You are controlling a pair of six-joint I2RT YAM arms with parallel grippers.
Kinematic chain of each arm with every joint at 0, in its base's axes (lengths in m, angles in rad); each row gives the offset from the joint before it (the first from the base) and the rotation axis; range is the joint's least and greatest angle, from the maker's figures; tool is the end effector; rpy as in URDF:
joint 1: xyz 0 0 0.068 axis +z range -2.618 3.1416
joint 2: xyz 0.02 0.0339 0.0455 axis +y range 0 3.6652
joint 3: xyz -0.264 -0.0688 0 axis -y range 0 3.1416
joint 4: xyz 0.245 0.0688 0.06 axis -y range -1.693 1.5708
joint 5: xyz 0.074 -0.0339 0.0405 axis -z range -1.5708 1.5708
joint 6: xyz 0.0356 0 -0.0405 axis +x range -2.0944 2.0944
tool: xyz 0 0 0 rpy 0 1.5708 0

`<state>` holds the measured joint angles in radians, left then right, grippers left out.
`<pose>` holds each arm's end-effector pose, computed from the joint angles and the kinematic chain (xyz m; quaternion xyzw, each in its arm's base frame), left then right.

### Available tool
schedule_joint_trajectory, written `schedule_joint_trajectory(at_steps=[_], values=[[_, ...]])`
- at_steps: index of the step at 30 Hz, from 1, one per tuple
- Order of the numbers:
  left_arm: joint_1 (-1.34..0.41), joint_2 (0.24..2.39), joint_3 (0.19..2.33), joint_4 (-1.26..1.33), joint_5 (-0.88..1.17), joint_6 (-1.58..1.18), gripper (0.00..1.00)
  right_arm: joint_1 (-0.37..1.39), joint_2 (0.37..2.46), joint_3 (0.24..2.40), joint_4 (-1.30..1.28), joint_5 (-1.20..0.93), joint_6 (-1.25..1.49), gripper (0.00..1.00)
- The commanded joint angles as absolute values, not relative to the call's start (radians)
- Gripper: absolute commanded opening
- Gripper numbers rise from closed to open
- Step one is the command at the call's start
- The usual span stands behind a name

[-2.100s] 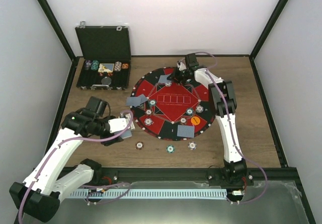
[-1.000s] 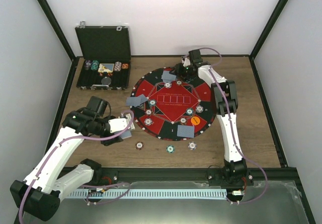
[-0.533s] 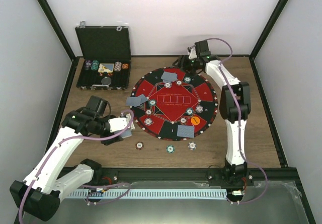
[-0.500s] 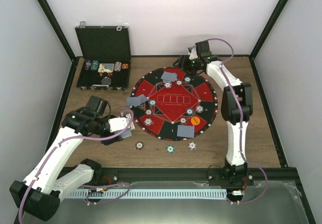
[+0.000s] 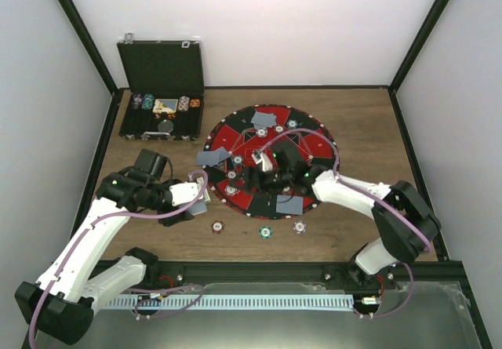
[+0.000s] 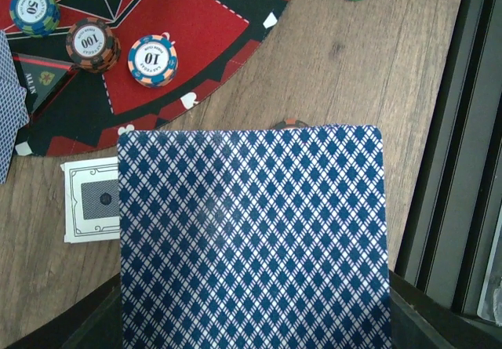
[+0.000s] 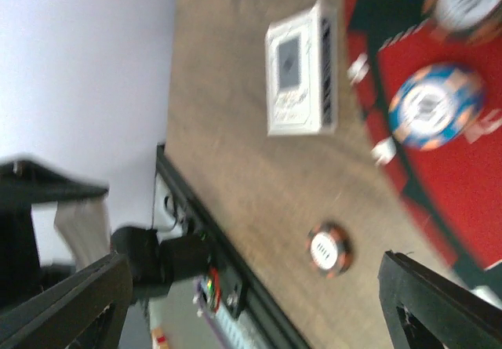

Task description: Distribute texas hold em gaming equipment

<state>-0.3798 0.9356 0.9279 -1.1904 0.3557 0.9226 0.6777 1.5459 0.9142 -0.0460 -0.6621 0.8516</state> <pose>0.1328 -0.0663 0.2841 0.6123 0.7494 -0.1186 0.2223 0.2403 0.2215 0.2172 -0.0658 0.8619 0.4943 0.0918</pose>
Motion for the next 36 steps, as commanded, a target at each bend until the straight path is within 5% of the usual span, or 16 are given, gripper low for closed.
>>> schedule_joint_trajectory(at_steps=[1,36], values=[[-0.378,0.922,0.942,-1.174,0.399,0.926,0.07,0.774,1.449,0.806,0.228,-0.711,1.011,0.88],[-0.379,0.903,0.954,-1.185,0.409,0.92,0.07,1.007,1.82,1.025,0.547,-0.835,1.175,0.7]])
